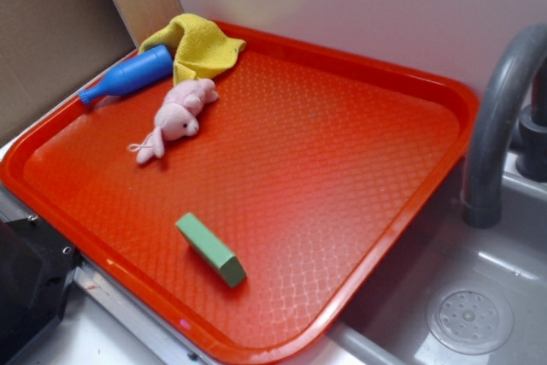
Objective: Grab the blue bottle.
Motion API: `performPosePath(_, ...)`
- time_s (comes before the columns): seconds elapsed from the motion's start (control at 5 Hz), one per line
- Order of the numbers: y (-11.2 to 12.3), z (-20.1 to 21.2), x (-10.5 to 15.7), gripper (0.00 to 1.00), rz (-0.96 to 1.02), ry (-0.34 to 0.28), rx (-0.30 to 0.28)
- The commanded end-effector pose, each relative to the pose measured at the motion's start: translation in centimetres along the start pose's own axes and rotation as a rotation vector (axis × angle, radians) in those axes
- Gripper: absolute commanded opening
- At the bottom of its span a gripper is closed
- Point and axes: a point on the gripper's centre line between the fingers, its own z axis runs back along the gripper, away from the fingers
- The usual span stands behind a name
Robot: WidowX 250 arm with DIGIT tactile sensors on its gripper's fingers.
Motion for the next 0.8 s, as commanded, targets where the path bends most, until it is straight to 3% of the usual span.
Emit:
performPosePath(0.0,0.0,0.0,0.0,1.00,0.000,0.000,0.000)
performPosePath(0.4,1.1,-4.5,5.7,1.00,-0.163,-0.199,0.015)
performPosePath(0.6,3.5,-7.9,8.7,1.00,-0.191,-0.221,0.053)
